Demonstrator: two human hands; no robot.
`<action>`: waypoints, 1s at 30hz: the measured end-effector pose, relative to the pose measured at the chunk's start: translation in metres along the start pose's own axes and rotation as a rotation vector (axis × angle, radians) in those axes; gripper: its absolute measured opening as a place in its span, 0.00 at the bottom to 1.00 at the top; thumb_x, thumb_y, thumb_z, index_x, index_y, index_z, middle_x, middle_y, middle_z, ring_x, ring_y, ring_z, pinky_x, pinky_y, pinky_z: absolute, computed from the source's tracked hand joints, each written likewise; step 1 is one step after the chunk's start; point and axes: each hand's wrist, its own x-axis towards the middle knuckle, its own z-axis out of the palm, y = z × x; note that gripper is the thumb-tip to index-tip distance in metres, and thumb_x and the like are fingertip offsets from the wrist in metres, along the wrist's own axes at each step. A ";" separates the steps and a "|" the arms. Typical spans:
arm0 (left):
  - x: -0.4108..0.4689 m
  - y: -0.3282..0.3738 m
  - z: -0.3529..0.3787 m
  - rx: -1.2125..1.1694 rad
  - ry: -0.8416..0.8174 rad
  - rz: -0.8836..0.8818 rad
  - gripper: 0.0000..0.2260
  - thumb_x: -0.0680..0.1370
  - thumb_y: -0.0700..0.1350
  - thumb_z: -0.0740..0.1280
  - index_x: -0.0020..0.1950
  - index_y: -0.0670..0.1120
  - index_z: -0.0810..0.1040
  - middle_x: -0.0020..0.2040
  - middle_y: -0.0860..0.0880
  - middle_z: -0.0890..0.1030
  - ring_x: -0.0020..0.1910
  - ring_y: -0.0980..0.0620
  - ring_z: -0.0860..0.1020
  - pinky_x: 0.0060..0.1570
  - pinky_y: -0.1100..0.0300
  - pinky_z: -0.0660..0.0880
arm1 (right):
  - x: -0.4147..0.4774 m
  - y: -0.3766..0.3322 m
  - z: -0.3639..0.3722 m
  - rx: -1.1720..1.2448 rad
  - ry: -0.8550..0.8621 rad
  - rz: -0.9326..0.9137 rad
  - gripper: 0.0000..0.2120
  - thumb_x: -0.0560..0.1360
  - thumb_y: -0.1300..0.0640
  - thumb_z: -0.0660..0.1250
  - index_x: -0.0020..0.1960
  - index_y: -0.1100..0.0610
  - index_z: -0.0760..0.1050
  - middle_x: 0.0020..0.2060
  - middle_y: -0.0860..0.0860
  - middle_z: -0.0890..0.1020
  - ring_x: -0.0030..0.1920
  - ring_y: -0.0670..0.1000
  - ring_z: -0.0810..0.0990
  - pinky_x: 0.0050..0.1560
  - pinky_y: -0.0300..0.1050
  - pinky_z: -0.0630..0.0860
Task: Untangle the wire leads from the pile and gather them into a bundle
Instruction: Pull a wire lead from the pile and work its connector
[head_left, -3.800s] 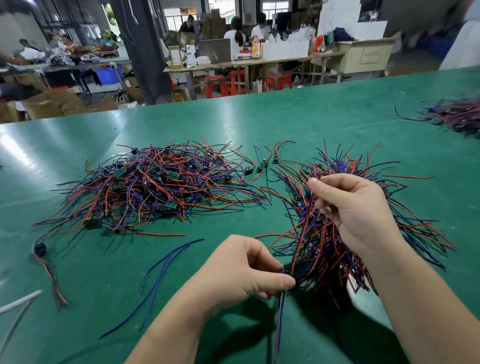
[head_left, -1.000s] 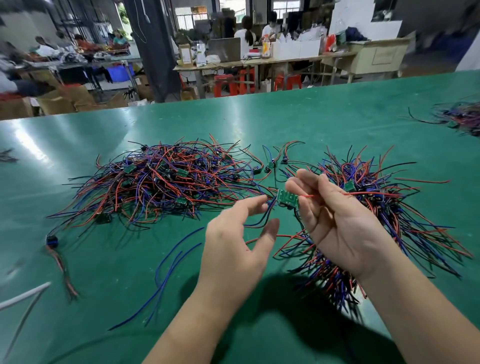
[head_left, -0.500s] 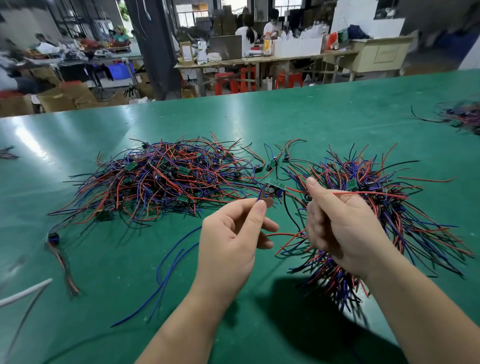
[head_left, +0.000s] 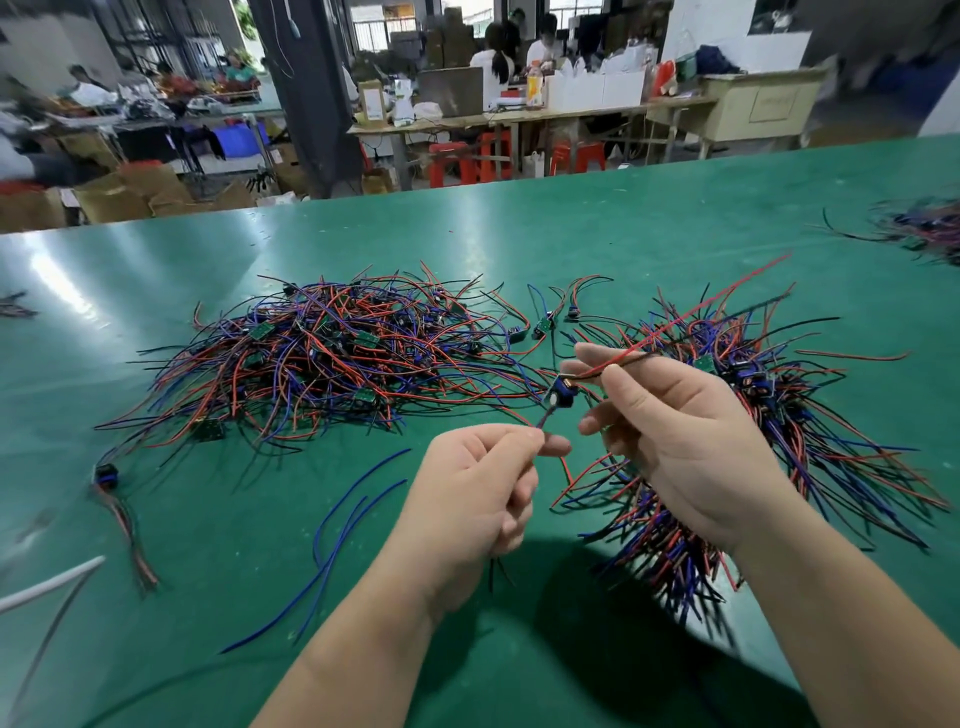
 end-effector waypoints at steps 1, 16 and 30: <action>0.000 0.000 0.000 0.036 -0.024 -0.022 0.13 0.78 0.40 0.61 0.37 0.43 0.82 0.22 0.51 0.64 0.16 0.57 0.57 0.21 0.73 0.55 | 0.000 0.000 0.000 -0.012 -0.003 -0.018 0.12 0.68 0.53 0.67 0.49 0.55 0.82 0.48 0.51 0.85 0.33 0.46 0.78 0.32 0.35 0.69; 0.001 -0.007 0.005 -0.006 0.082 0.041 0.18 0.58 0.49 0.76 0.43 0.42 0.81 0.37 0.44 0.85 0.34 0.50 0.83 0.31 0.62 0.78 | 0.001 0.010 0.002 0.115 0.002 0.121 0.07 0.66 0.56 0.68 0.38 0.60 0.80 0.35 0.55 0.83 0.28 0.45 0.77 0.29 0.34 0.73; -0.003 -0.002 -0.001 0.154 -0.115 0.094 0.08 0.63 0.37 0.76 0.31 0.44 0.77 0.27 0.46 0.79 0.22 0.51 0.75 0.25 0.64 0.73 | 0.005 -0.001 -0.013 -0.184 0.120 -0.016 0.07 0.72 0.67 0.69 0.38 0.59 0.82 0.30 0.55 0.83 0.28 0.46 0.78 0.27 0.34 0.72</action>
